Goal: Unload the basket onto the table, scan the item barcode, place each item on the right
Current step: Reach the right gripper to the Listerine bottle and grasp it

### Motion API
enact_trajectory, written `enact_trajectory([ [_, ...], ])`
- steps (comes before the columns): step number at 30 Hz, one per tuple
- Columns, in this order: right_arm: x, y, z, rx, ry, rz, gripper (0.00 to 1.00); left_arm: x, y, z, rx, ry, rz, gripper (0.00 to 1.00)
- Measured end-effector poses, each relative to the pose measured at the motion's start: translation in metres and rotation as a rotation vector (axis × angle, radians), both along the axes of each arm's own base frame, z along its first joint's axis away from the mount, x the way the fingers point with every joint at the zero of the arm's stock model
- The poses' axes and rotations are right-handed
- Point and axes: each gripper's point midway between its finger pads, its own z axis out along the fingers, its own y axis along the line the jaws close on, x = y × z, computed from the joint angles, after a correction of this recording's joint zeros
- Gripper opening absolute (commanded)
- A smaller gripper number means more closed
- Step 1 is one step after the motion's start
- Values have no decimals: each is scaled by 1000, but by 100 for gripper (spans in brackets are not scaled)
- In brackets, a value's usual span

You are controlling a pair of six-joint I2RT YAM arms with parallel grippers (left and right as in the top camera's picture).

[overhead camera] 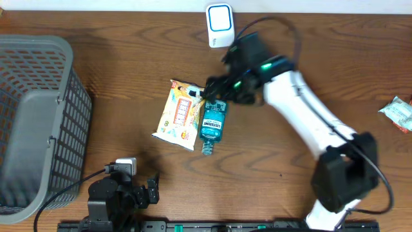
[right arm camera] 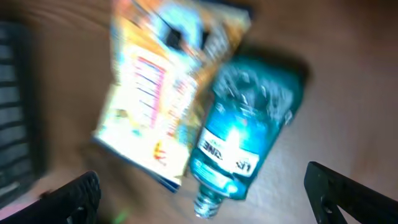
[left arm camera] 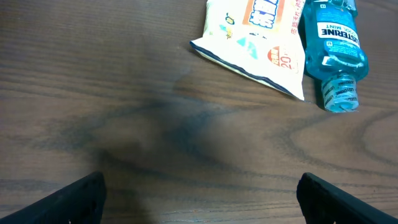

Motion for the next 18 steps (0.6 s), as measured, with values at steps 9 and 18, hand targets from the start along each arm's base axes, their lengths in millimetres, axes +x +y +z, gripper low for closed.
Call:
enact_trajectory([
  [9, -52, 23, -64, -308, 112, -103, 99, 0, 0, 0, 0, 0, 0, 98],
  [18, -71, 10, -122, -488, 221, -213, 71, 0, 0, 0, 0, 0, 0, 98],
])
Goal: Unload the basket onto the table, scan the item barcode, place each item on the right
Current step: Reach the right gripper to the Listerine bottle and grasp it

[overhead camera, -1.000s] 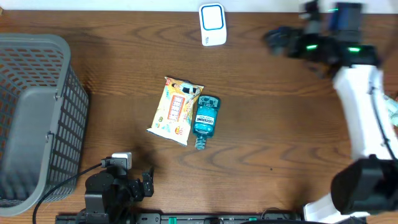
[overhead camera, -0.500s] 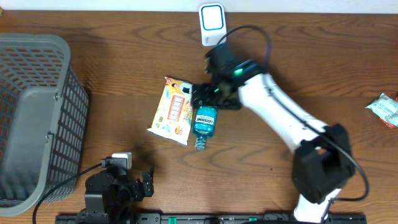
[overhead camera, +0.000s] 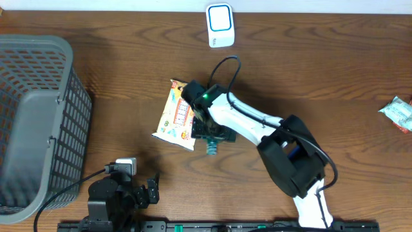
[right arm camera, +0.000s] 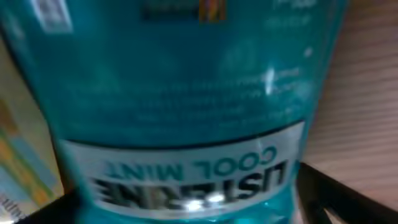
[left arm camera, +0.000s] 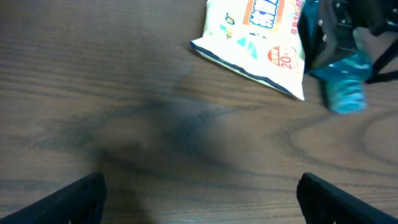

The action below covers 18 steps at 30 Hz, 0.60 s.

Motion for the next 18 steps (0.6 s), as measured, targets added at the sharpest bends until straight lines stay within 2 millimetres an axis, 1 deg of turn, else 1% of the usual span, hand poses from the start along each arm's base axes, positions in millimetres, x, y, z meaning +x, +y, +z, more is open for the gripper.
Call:
enact_trajectory([
  [1, 1, -1, 0, -7, -9, -10, 65, 0, 0, 0, 0, 0, 0, 98],
  [3, 2, -1, 0, -8, -11, -16, 57, 0, 0, 0, 0, 0, 0, 98],
  [7, 3, -1, 1, -14, -18, -23, 52, 0, 0, 0, 0, 0, 0, 98],
  [9, 3, -1, 1, -14, -17, -15, 41, 0, 0, 0, 0, 0, 0, 98],
  [13, -4, -7, 2, -22, 29, 40, 40, 0, 0, 0, 0, 0, 0, 98],
  [16, -20, -26, 9, -55, 137, 68, 43, 0, 0, 0, 0, 0, 0, 98],
  [18, -21, -36, 18, -48, 191, 84, 43, 0, 0, 0, 0, 0, 0, 98],
])
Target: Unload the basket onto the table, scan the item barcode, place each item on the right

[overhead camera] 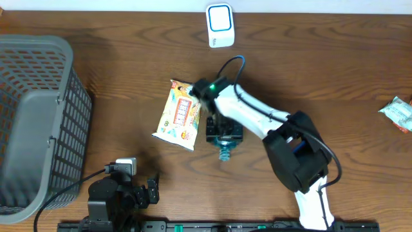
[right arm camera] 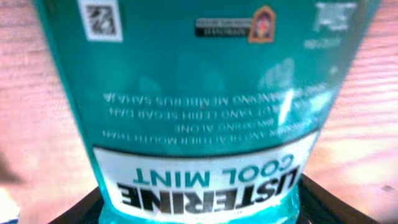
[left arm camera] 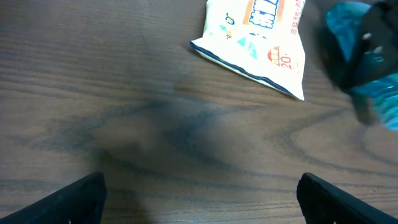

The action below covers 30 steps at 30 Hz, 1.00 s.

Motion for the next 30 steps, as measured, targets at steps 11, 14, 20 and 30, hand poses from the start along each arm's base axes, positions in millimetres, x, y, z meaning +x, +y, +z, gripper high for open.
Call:
enact_trajectory([
  [11, -15, -31, 52, 156, 270, 96, 42, 0, 0, 0, 0, 0, 0, 98],
  [14, -27, -37, 60, 170, 341, 114, 42, 0, 0, 0, 0, 0, 0, 98],
  [20, -36, -40, 70, 238, 410, 136, 48, 0, 0, 0, 0, 0, 0, 98],
  [30, -27, -42, 74, 338, 420, 84, 52, 0, 0, 0, 0, 0, 0, 98],
])
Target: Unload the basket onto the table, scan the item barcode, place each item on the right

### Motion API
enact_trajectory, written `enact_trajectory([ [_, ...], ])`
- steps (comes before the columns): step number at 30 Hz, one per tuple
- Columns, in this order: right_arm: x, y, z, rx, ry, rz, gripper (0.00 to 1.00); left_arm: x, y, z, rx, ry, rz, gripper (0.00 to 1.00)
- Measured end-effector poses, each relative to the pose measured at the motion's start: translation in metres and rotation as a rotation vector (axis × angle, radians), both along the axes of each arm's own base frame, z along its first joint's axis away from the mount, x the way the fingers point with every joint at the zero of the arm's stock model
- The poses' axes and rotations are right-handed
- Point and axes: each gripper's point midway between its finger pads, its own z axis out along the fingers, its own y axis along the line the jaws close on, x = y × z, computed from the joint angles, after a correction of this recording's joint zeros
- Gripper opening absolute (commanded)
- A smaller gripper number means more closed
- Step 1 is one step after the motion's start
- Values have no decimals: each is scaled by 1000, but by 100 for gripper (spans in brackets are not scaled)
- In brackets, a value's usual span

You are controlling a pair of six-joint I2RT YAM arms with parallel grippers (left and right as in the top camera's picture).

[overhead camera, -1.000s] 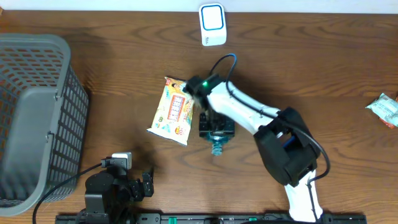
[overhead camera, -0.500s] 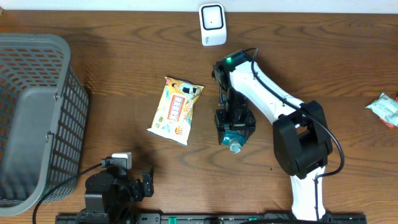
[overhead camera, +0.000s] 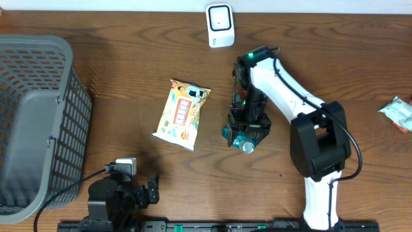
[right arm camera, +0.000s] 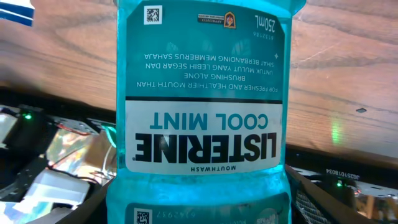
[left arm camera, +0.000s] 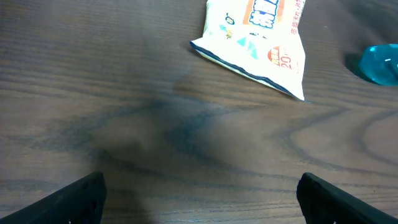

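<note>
A blue Listerine mouthwash bottle point(right arm camera: 199, 106) fills the right wrist view, label upside down, with my right gripper point(right arm camera: 200, 202) shut on its sides. From overhead the bottle point(overhead camera: 242, 136) hangs off the table, right of the snack bag, cap toward the table's front edge, in the right gripper point(overhead camera: 246, 126). The white scanner point(overhead camera: 219, 26) stands at the far edge, well behind the bottle. My left gripper point(left arm camera: 202, 199) rests low over bare wood, open and holding nothing. A bit of the bottle point(left arm camera: 380, 63) shows at the left wrist view's right edge.
A yellow snack bag point(overhead camera: 182, 114) lies left of the bottle and shows in the left wrist view as the snack bag point(left arm camera: 256, 42). A grey mesh basket point(overhead camera: 35, 122) fills the left side. A small packet point(overhead camera: 399, 113) lies at the right edge.
The right gripper has carried the bottle to the right, away from the snack bag, and higher off the table. The left arm has not moved.
The bottle first lay beside the snack bag with my right gripper above it. Then the gripper was down around the bottle. Then it held the bottle just right of the bag, and now holds it further right, off the table.
</note>
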Motion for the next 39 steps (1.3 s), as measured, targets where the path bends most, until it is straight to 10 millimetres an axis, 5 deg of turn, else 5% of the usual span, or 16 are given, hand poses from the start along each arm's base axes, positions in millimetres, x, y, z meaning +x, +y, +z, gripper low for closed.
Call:
enact_trajectory([
  [14, 11, -11, 4, 22, -8, -67, 52, 0, 0, 0, 0, 0, 0, 98],
  [24, 11, -12, 26, 40, -72, -82, 53, 0, 0, 0, 0, 0, 0, 98],
  [32, -2, -37, 9, -98, -45, -48, 50, 0, 0, 0, 0, 0, 0, 98],
  [39, 3, -53, 4, -209, -86, -47, 66, 0, 0, 0, 0, 0, 0, 98],
])
